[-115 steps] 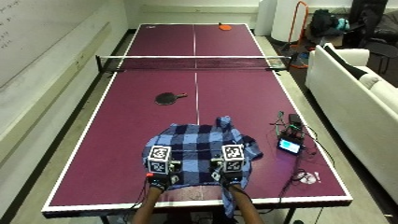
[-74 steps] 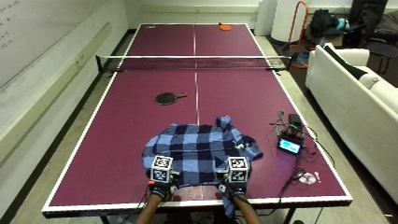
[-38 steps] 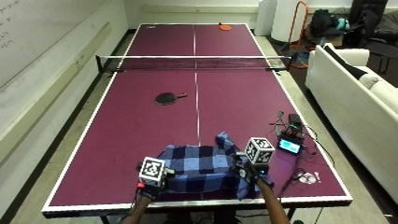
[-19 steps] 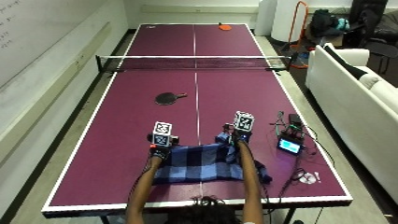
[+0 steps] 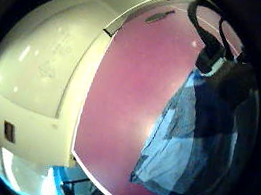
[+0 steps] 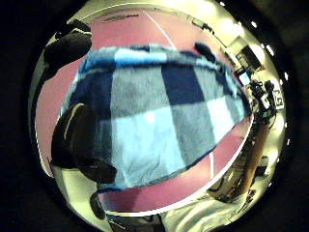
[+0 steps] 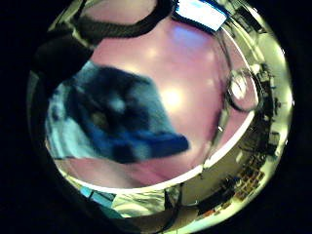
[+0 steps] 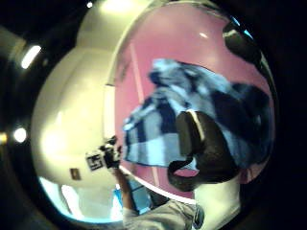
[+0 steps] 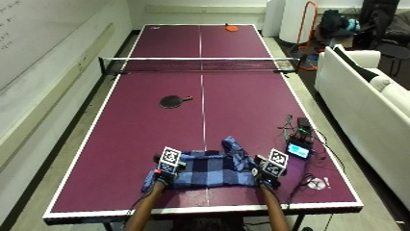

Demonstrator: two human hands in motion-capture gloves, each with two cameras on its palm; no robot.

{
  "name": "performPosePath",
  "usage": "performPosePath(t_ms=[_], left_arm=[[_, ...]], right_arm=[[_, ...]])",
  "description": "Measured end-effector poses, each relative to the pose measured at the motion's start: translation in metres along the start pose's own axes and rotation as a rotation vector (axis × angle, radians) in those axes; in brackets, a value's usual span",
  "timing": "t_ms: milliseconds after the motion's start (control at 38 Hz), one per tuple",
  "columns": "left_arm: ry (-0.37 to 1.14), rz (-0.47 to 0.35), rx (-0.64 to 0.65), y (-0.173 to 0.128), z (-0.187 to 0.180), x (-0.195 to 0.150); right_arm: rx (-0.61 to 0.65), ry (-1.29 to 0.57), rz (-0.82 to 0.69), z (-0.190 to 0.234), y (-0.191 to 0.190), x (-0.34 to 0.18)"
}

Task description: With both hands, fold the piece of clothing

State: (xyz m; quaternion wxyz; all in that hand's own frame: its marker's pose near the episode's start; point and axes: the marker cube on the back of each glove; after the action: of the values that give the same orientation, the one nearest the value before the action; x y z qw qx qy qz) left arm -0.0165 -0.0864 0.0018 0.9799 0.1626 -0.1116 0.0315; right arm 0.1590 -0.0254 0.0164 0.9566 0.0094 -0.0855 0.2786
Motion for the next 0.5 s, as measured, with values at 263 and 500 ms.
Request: performPosePath(t_ms=[263, 500], left_arm=[[0.174, 0.083, -0.372, 0.044, 0.056, 0.025], [0.162, 0.09, -0.358, 0.023, 0.047, 0.068]], right_arm=[[0.194, 0.235, 0.039, 0.035, 0.003, 0.025], [0.175, 0.015, 0.093, 0.012, -0.036, 0.044]])
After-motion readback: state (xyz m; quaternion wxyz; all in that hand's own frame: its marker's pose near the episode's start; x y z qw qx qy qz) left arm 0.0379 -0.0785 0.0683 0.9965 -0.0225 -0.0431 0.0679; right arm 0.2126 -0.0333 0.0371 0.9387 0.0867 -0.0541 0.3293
